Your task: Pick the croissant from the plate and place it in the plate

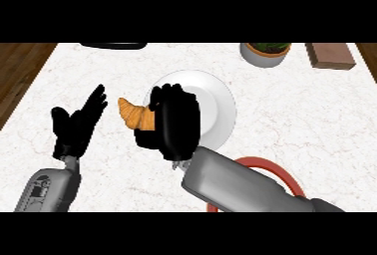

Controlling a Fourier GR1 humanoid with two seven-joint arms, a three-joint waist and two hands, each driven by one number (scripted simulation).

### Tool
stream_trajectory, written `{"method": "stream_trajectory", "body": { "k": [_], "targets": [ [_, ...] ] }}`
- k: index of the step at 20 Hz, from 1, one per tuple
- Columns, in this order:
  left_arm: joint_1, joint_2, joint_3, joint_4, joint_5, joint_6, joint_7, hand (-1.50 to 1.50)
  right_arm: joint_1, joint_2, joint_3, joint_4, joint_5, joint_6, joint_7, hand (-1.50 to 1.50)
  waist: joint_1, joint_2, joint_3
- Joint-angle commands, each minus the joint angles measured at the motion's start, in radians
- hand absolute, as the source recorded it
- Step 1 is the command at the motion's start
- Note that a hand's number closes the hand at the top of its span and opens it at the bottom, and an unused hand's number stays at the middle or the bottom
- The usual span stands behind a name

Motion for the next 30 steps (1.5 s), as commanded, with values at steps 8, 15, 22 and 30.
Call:
{"method": "stream_trajectory", "body": {
  "k": [8,15,22,30],
  "targets": [
    [0.028,0.028,0.041,0.012,0.015,-0.025,-0.028,0.00,-0.040,0.010,-0.031,0.300,-0.134,-0.140,0.012,1.50,-0.033,0.002,0.001],
    [-0.021,-0.008,0.029,0.020,-0.001,0.009,-0.011,0.00,0.013,0.010,-0.129,0.387,-0.478,-0.156,-0.263,-1.50,-0.026,0.011,0.002],
    [0.021,-0.015,0.039,-0.035,-0.007,0.033,0.011,0.00,0.029,0.010,-0.166,0.495,-0.545,-0.236,-0.653,-1.50,-0.046,0.004,0.002],
    [0.014,0.020,0.055,-0.009,0.017,-0.026,0.005,0.00,-0.016,0.010,-0.148,0.191,-0.690,-0.375,-0.761,-1.50,-0.041,0.002,0.002]
  ]
}}
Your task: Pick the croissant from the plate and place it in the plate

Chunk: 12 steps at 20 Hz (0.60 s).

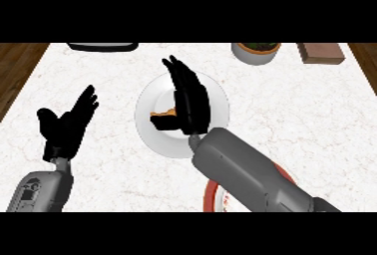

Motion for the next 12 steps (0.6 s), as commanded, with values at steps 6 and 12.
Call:
{"method": "stream_trajectory", "body": {
  "k": [6,12],
  "targets": [
    [0.036,-0.020,-0.009,-0.017,-0.019,0.017,-0.013,0.00,0.119,0.001,-0.106,-0.245,-0.317,0.013,-0.085,-1.50,-0.013,-0.003,0.000],
    [0.025,0.012,0.043,0.004,0.010,-0.009,-0.012,0.00,0.270,-0.008,-0.222,-0.257,-0.444,0.208,-0.341,-1.50,-0.031,-0.005,0.000]
  ]
}}
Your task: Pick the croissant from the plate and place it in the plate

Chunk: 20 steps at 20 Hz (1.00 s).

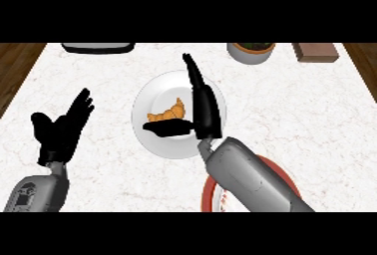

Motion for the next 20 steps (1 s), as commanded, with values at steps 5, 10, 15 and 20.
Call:
{"method": "stream_trajectory", "body": {
  "k": [5,10,15,20],
  "targets": [
    [-0.040,-0.034,-0.013,0.005,-0.040,0.039,0.041,0.00,0.094,-0.016,-0.151,0.044,-0.067,0.203,-0.269,-1.50,-0.010,-0.002,0.000],
    [0.004,-0.032,-0.012,-0.079,-0.036,0.022,0.080,0.00,0.160,-0.053,-0.197,0.001,-0.021,0.233,-0.268,-1.50,-0.011,-0.004,-0.001],
    [0.033,-0.027,0.008,-0.087,-0.018,-0.012,0.059,0.00,0.272,-0.029,-0.181,-0.076,0.071,0.208,-0.253,-1.50,-0.012,-0.005,-0.001],
    [-0.016,-0.017,0.032,0.016,-0.030,-0.026,0.019,0.00,0.286,-0.128,-0.284,-0.122,0.054,0.340,-0.223,-1.50,-0.016,-0.004,-0.001]
  ]
}}
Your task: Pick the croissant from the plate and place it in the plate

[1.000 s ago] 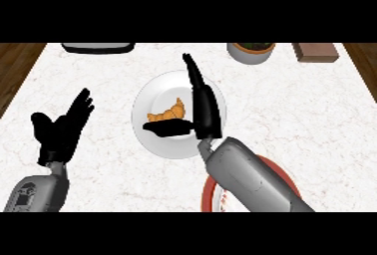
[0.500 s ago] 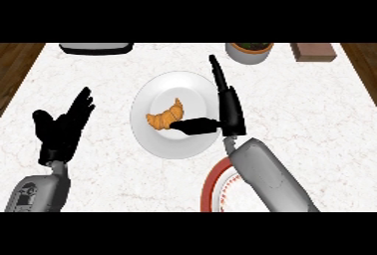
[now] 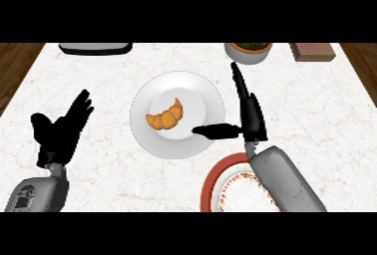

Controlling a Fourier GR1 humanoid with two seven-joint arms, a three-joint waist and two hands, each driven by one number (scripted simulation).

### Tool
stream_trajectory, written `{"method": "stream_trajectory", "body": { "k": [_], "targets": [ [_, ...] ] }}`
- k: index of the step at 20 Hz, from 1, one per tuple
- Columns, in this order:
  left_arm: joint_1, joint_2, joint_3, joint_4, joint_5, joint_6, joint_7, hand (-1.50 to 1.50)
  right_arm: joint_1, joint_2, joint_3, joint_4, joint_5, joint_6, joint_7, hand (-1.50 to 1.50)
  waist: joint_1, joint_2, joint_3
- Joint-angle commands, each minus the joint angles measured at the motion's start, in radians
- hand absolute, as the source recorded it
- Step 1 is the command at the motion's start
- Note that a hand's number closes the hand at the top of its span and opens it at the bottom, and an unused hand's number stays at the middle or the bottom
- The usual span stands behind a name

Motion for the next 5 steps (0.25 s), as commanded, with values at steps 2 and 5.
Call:
{"method": "stream_trajectory", "body": {
  "k": [2,5],
  "targets": [
    [-0.001,0.003,0.018,-0.020,-0.004,0.003,0.022,0.00,0.023,0.023,-0.024,-0.010,0.085,0.013,0.056,-1.50,0.001,0.000,0.000],
    [-0.020,-0.008,0.006,-0.032,-0.007,-0.001,0.043,0.00,0.037,-0.024,-0.082,-0.025,0.075,0.084,0.046,-1.50,0.000,0.000,0.000]
  ]
}}
